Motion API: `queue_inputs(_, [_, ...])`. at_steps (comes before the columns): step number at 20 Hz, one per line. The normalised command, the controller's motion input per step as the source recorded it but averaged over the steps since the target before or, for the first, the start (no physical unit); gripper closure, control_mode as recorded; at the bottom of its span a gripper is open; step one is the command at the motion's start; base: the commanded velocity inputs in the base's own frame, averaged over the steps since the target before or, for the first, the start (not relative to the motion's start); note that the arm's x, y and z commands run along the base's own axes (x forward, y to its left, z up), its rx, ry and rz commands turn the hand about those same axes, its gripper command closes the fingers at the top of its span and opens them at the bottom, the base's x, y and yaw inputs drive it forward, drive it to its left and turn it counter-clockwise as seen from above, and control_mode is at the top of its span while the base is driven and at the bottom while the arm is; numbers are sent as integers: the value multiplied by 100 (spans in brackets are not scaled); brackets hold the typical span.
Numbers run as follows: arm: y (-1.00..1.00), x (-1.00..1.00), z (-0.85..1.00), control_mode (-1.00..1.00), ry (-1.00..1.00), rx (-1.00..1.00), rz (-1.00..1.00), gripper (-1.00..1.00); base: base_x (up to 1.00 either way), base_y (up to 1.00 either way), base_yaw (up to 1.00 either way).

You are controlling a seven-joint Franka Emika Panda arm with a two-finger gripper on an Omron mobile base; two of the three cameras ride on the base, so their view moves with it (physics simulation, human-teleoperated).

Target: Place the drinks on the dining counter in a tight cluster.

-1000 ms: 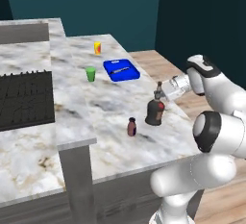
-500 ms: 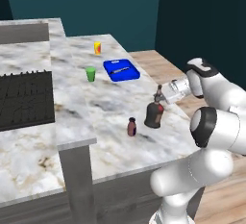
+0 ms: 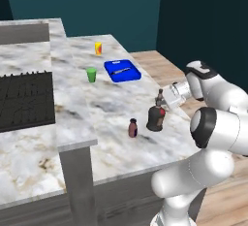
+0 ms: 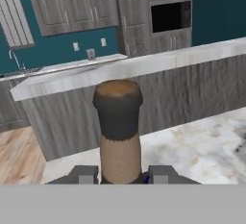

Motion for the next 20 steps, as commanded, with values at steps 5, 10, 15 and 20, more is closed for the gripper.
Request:
queue_inputs(5, [15,2,-17,-100,-7,-1,0,100,0,0,0])
queue_inputs(10, [19,4,-14,-100,-2,0,0,100,0,0,0])
queue_inputs(15, [13,0,0,-100,0,0,0,100,0,0,0])
queue_inputs(20, [1,8,0,-100,0,-1,-1,100,0,0,0])
